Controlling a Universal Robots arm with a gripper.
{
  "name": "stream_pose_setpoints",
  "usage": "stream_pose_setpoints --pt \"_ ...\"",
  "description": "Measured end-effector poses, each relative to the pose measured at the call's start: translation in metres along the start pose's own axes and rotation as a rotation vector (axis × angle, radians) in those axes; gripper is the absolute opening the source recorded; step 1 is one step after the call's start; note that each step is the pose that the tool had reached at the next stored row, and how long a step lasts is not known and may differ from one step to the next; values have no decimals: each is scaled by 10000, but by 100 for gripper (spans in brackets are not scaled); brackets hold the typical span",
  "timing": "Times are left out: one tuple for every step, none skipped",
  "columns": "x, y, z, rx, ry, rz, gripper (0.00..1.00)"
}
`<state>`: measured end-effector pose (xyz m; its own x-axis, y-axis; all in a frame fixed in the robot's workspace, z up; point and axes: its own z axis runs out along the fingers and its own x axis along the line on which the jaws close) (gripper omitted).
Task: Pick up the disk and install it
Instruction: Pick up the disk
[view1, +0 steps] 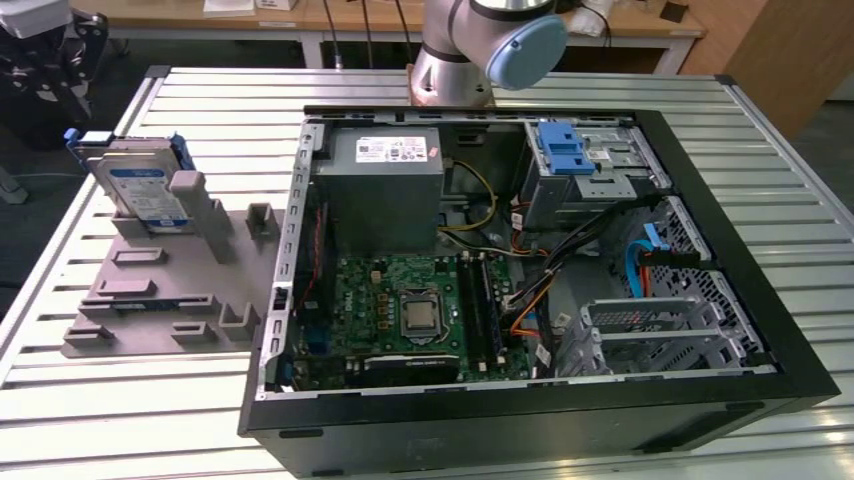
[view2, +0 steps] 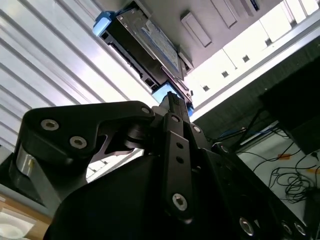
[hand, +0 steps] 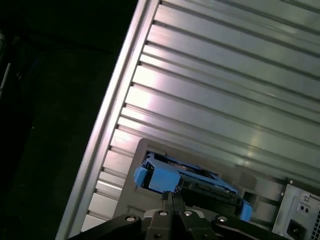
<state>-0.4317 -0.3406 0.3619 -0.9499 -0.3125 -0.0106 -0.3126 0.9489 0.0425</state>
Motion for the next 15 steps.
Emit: stream_pose_setpoints --pt "0 0 1 0 6 -144 11" --pt "0 0 1 1 13 -283 11" --pt "0 0 1 1 19 -419 11" --pt "0 0 1 1 26 -555 11" --pt "0 0 1 1 33 -690 11" --pt "0 0 2 1 39 -836 11" --pt "0 0 2 2 45 -968 11" --pt "0 0 2 2 51 -1100 11" --pt "0 0 2 3 57 -1223 11" --pt "0 0 2 2 63 -1352 11" --pt "0 0 2 2 68 -1477 11" --pt "0 0 3 0 74 -1609 11" --pt "0 0 3 -1 79 -1735 11" --pt "0 0 3 -3 84 -1862 11" --pt "0 0 4 -4 89 -2000 11"
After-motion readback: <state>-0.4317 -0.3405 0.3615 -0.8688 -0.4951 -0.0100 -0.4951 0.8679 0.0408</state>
